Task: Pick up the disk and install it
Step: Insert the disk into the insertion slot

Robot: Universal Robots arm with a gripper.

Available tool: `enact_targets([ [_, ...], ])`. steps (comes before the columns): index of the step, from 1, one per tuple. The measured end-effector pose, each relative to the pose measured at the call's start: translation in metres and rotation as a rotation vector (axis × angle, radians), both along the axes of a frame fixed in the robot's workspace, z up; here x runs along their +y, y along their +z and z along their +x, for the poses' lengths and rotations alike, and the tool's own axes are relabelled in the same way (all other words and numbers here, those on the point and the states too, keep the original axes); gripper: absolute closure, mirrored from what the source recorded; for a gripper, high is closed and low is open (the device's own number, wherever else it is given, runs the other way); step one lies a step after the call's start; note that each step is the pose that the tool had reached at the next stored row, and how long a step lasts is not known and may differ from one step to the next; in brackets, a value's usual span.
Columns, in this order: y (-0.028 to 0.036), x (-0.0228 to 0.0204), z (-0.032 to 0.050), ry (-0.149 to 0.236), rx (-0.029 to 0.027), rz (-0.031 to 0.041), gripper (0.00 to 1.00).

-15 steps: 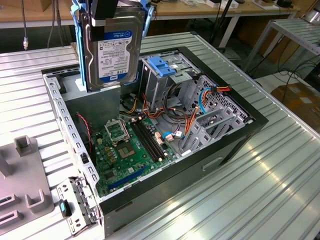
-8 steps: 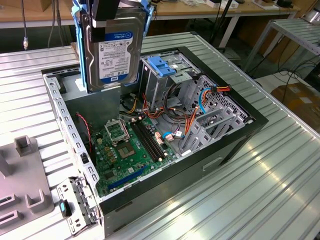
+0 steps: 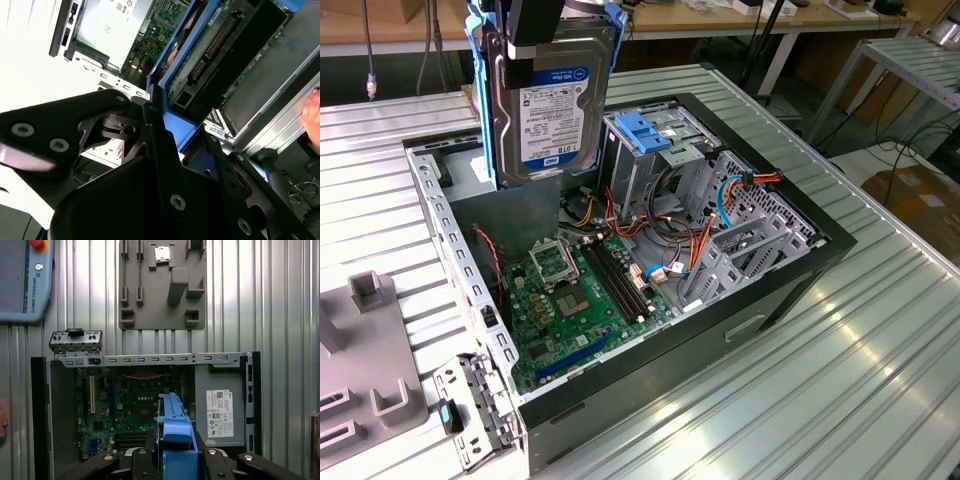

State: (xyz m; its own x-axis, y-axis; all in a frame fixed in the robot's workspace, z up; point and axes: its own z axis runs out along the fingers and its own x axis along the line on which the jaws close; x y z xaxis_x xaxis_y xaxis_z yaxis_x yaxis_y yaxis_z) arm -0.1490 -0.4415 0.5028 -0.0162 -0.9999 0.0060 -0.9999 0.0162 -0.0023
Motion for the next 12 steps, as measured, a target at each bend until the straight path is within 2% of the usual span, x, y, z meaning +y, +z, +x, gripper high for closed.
enact_targets([
  [6,0.0000,-0.0027,0.0000,0.000,0.0000,0.0000,0.63],
  [8,-0.0001,-0.0049,0.0000,0.000,0.0000,0.0000,0.63],
  [12,-0.0002,-0.0122,0.0001,0.000,0.0000,0.0000,0.63],
])
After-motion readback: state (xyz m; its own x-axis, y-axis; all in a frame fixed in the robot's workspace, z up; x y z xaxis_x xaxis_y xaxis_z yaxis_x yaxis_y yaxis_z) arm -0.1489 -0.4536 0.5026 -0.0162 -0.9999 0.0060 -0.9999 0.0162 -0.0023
